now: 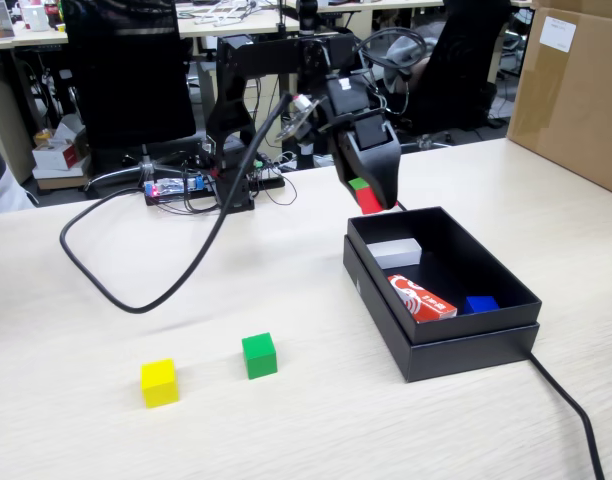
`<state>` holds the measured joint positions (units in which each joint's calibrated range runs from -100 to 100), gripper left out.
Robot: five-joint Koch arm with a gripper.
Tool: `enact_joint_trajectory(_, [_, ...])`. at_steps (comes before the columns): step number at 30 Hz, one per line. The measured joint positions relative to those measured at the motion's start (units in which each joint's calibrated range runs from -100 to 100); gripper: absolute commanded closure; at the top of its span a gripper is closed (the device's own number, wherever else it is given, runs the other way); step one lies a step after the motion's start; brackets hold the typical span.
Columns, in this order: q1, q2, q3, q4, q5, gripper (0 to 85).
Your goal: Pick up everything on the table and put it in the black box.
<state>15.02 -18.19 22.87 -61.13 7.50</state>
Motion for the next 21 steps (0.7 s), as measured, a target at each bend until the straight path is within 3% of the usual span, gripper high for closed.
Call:
enact_joint_trajectory(5, [4.15, 5.83, 1.28, -0.08, 2.44, 82.9])
enact_joint_trajectory(9, [4.44, 16.44, 6.48, 0.00, 3.96, 82.9])
enact_joint_trajectory(17, [3.37, 25.37, 6.48, 0.46, 4.00, 82.2])
enact_joint_trajectory(21, [3.03, 26.54, 6.48, 1.70, 4.00, 64.8])
